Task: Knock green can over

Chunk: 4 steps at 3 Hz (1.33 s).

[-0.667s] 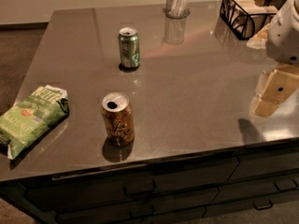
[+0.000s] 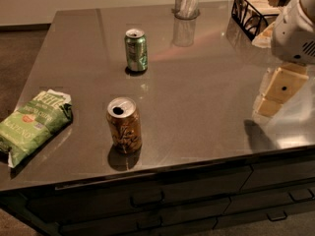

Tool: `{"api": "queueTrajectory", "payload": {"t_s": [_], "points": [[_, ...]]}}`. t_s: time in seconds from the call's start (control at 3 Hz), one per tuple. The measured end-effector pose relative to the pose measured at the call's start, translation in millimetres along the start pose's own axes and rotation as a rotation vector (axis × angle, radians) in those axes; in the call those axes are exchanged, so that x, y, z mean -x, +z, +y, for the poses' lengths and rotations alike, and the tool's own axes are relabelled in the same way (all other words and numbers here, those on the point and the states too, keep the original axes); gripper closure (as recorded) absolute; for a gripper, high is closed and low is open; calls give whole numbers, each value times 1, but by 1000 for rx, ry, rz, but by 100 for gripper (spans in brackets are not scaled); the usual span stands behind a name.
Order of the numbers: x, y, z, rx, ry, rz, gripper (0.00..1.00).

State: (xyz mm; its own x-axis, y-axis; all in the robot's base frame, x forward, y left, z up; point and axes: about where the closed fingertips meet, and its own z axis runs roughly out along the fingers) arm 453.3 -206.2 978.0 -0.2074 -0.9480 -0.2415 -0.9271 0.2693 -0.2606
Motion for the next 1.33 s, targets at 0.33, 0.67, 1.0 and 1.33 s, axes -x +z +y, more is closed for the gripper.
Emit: {"api": "queueTrajectory", "payload": {"t_s": [0.33,0.67,1.0,1.33], "points": [[22,18,-18,10,-1,-58,0],[52,44,-42,21,28,-128,0],[85,76,-66,34,82,-211,0],[128,120,-95,51,152,-289,0]]}}
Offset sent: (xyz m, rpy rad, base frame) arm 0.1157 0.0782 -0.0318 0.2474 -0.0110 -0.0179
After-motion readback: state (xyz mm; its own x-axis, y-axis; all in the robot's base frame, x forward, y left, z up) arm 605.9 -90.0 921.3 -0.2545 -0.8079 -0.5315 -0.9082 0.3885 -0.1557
